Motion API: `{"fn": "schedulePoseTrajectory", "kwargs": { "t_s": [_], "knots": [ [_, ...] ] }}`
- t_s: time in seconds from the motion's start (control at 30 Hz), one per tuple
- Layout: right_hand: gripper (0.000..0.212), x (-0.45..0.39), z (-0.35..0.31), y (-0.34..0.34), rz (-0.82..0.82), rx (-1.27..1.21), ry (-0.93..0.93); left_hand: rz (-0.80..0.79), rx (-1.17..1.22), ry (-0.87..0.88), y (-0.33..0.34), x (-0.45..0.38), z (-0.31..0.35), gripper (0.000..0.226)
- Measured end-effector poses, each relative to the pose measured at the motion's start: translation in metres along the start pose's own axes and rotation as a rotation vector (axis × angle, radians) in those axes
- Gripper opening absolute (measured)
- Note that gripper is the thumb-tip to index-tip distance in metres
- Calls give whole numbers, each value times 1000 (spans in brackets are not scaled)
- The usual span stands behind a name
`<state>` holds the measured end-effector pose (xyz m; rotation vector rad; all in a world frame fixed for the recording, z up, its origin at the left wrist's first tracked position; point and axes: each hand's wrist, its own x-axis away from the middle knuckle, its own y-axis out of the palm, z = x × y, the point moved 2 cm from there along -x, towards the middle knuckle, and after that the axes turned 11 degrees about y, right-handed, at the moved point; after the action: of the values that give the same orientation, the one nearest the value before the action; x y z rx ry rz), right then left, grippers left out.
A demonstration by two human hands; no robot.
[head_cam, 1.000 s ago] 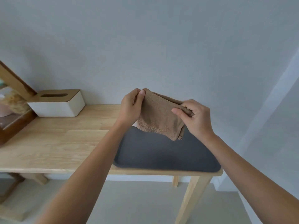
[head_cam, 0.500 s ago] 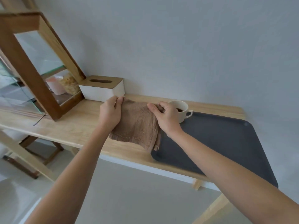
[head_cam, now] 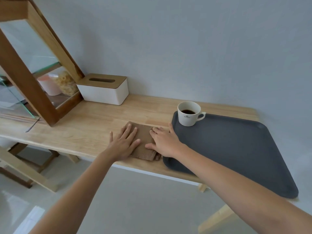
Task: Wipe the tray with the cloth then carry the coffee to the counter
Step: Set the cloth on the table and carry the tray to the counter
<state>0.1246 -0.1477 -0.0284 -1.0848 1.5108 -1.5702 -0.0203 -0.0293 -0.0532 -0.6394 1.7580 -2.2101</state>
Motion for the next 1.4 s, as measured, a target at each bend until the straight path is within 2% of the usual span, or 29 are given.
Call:
{"fn": "schedulePoseTrajectory", "kwargs": {
  "t_s": [0.07,0.1,0.17,0.23,0.27,0.3,0.37,0.43,0.5,0.63,0.83,0.9,1.0,1.07,1.23,1.4],
  "knots": [
    [62,5,6,-7,29,-96,-24,-80,-51,-40,-7,-2,1,68],
    [55,10,13,-12,97,-213,-32,-103,-73,-51,-13,-4,5,69],
    [42,21,35,-20,373,-500,-21,-35,-36,-6,-32,-15,25,70],
    [31,29,68,-25,660,-702,101,104,165,88,-50,-30,56,68],
    [30,31,86,-26,720,-783,207,153,349,124,-57,-39,72,67],
    [31,31,102,-27,718,-858,324,192,565,148,-63,-47,90,65],
    [35,28,129,-25,590,-975,516,244,905,152,-68,-66,118,62],
    [32,26,143,-20,414,-1082,586,261,1068,118,-64,-86,135,61],
    [31,28,148,-17,284,-1183,567,249,1165,125,-56,-104,144,65],
    [34,29,158,-11,195,-1406,514,250,1237,188,-40,-116,147,74],
    [32,45,174,-10,148,-1480,499,230,1342,182,-41,-97,171,70],
    [31,54,181,-11,143,-1529,503,229,1382,185,-40,-86,185,65],
    [27,69,198,-12,162,-1610,495,212,1423,181,-36,-71,208,45],
    [34,79,210,-10,176,-1638,489,183,1430,180,-31,-62,222,37],
    [48,102,239,-8,193,-1646,522,136,1412,222,-11,-48,253,58],
    [51,120,258,-10,183,-1630,529,102,1395,217,3,-34,280,64]
  ]
}}
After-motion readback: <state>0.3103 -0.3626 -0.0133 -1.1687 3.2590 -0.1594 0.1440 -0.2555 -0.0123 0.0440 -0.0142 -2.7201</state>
